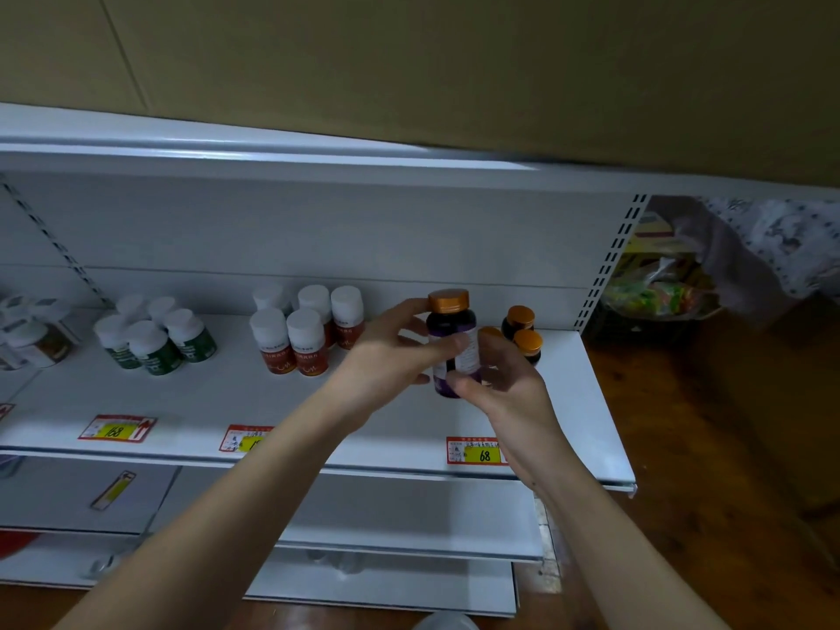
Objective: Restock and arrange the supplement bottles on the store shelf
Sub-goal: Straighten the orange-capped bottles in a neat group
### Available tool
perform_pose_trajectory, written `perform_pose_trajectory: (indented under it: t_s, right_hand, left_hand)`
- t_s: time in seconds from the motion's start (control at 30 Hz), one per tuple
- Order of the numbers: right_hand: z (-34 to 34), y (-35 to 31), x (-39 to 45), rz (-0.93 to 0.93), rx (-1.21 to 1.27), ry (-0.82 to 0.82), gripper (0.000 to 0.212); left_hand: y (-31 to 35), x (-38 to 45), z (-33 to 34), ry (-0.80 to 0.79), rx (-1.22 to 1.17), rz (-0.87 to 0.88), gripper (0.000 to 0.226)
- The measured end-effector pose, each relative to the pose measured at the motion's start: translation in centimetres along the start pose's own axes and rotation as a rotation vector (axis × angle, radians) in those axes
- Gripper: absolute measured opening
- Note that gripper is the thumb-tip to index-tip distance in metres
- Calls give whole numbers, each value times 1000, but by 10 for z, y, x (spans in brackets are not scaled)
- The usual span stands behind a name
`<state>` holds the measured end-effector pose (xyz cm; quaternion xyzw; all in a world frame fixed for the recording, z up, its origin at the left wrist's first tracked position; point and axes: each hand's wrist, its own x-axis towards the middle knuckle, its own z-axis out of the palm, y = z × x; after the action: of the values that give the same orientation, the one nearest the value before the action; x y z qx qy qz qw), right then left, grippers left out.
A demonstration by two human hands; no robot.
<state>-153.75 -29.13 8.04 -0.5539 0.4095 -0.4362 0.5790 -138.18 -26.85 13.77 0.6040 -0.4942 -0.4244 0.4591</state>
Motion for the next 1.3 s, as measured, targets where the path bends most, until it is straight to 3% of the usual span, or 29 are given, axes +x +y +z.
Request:
perform_pose_trajectory:
  t_s: [0.17, 0.27, 0.33, 0.4, 0.6, 0.87, 1.3]
  right_hand:
    - [1, -2, 0, -9, -88, 15, 40]
    - [-4, -8, 1, 103, 181, -74, 26]
    - [-8, -11, 0, 213, 374, -188, 33]
    - [-12, -12, -2, 251, 410, -258, 34]
    - [-12, -10, -2, 166, 362, -213, 30]
    - [-3, -6, -6, 65, -18, -125, 31]
    - [-6, -13, -9, -35, -126, -121, 43]
  left_hand:
    - [-2, 0, -3, -3, -69, 9, 40]
    - [-5, -1, -8, -41, -139, 8, 43]
    - [-5, -2, -9, -37, -222, -8, 35]
    - [-6, -4, -9, -39, -285, -20, 27]
    - [-7, -7, -10, -101, -266, -2, 23]
    - [-6, -10, -8, -101, -106, -6, 41]
    - [-6, -16, -8, -108, -149, 28, 36]
